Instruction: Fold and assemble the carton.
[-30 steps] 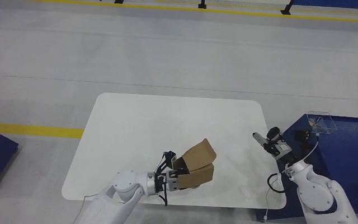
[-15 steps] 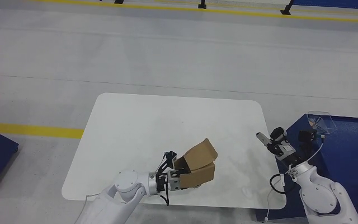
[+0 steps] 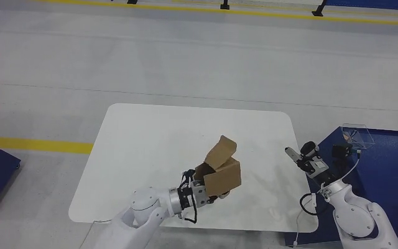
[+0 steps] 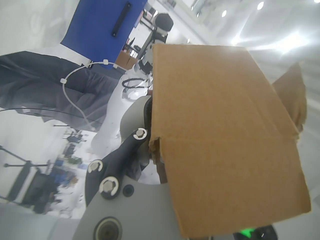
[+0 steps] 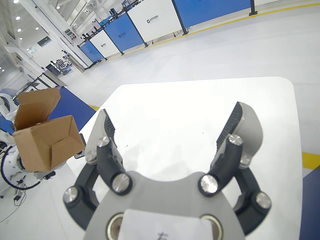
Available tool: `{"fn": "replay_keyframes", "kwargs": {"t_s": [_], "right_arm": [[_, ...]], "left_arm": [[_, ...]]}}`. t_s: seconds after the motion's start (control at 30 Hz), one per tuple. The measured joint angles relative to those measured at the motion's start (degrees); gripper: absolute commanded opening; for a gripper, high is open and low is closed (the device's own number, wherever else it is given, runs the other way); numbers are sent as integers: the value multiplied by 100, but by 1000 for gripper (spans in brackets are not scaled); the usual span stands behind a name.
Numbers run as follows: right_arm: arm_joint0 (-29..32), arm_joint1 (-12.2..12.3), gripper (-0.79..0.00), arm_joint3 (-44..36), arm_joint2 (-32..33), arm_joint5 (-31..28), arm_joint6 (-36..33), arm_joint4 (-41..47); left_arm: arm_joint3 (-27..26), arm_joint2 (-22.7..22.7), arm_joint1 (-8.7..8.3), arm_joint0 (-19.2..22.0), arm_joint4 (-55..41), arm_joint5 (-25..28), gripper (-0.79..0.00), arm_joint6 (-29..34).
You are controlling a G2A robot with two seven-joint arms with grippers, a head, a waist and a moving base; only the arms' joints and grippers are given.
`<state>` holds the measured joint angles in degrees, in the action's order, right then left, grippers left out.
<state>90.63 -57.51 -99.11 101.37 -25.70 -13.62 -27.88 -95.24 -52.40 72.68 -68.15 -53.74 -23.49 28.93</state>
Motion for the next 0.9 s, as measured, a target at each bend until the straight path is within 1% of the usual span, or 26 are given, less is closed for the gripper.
{"fn": "replay_keyframes", "kwargs": {"t_s": [0.03,0.07,0.13,0.17,0.23,0.27,0.33,0.37,0.4,0.47,0.57,0.67,0.77,0.83,0.9], "right_arm": [[0,0,0,0,0,0,0,0],[0,0,0,0,0,0,0,0],[0,0,0,0,0,0,0,0],[0,0,0,0,0,0,0,0],[0,0,0,0,0,0,0,0],[0,0,0,0,0,0,0,0],[0,0,0,0,0,0,0,0],[0,0,0,0,0,0,0,0],[0,0,0,0,0,0,0,0],[0,0,0,0,0,0,0,0],[0,0,0,0,0,0,0,0],[0,0,0,0,0,0,0,0],[0,0,0,0,0,0,0,0],[0,0,0,0,0,0,0,0],[0,0,0,0,0,0,0,0]], "left_arm": [[-192,11,33,-97,-283,-118,-785,-406],[-445,44,80,-194,-652,-194,-785,-948],[-673,88,167,-373,-1259,-73,-785,-1805],[-758,132,228,-430,-1707,6,-785,-2423],[-795,195,320,-466,-2367,161,-785,-3411],[-821,293,384,-456,-2740,295,-785,-4050],[-787,424,479,-408,-3399,412,-785,-4834],[-757,486,534,-324,-3781,562,-785,-5313],[-740,530,575,-268,-3955,740,-785,-5620],[-689,651,667,-194,-4023,1212,-785,-6180],[-546,782,791,-103,-4296,1846,-785,-6805],[-329,880,893,19,-4221,2438,-785,-7407],[-61,982,989,95,-4314,2836,-785,-7923],[21,1069,1043,153,-4240,2976,-785,-8047],[215,1155,1102,245,-4094,3080,-785,-7949]]}}
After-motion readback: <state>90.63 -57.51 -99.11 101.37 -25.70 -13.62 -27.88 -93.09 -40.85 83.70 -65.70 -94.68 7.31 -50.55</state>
